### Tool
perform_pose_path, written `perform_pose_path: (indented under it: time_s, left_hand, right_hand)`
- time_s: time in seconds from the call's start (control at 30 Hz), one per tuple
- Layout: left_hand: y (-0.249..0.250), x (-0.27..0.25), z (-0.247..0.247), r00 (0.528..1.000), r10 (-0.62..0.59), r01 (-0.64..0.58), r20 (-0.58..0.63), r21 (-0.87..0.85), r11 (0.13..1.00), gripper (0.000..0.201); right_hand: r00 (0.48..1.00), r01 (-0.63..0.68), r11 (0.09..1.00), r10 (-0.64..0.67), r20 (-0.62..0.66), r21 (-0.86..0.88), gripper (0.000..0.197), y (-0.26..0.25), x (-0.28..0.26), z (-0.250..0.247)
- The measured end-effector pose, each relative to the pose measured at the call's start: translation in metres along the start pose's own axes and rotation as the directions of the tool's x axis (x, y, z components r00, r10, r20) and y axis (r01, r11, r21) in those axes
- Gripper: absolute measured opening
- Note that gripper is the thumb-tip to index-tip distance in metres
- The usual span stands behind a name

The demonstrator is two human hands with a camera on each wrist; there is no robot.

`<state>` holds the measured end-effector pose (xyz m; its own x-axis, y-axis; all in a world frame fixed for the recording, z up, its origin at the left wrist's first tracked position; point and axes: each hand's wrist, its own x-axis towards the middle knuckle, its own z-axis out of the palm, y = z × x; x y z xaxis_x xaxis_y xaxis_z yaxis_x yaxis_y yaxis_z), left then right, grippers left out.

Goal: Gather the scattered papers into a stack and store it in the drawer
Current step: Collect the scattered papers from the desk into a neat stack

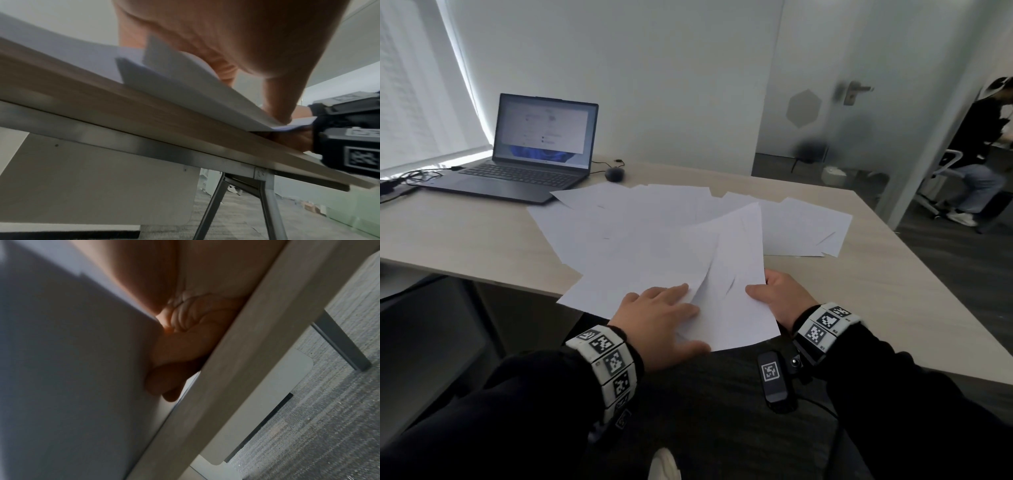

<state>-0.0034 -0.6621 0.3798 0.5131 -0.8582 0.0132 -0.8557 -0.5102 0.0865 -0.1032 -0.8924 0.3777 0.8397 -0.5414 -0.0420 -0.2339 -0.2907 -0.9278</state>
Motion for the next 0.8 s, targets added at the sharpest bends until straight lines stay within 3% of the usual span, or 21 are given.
perform_pose_path:
  time_s: [0.13,0.23,0.47,0.63,0.8]
  left_hand:
    - [-0.022,-0.019,0.008,0.983,0.169,-0.173,-0.069,-0.057,0.983,0.053]
    - [-0.039,-0.028,0.006,0.973,0.229,-0.231,-0.035,-0.088,0.969,0.055]
    - [-0.061,-0.029,0.002,0.978,0.208,-0.204,-0.019,-0.309,0.929,0.053]
    - [-0.067,-0.030,0.002,0.973,0.229,-0.223,-0.021,-0.322,0.920,0.049]
    - [-0.063,-0.026,0.000,0.997,0.061,-0.077,-0.047,-0.512,0.855,0.072]
  right_hand:
    - [1.000,-0.013,1.000,0.013,-0.005,0.025,0.012,0.000,0.000,-0.001]
    - [0.999,-0.041,0.994,0.042,-0.004,0.100,0.012,0.000,0.000,-0.002]
    - [0.994,-0.090,0.977,0.099,-0.038,0.195,0.015,-0.001,0.001,-0.003]
    - [0.997,-0.071,0.979,0.071,0.006,0.191,0.018,-0.002,-0.001,0.001]
    - [0.998,-0.010,0.995,0.005,0.055,0.104,0.032,-0.002,-0.005,0.003]
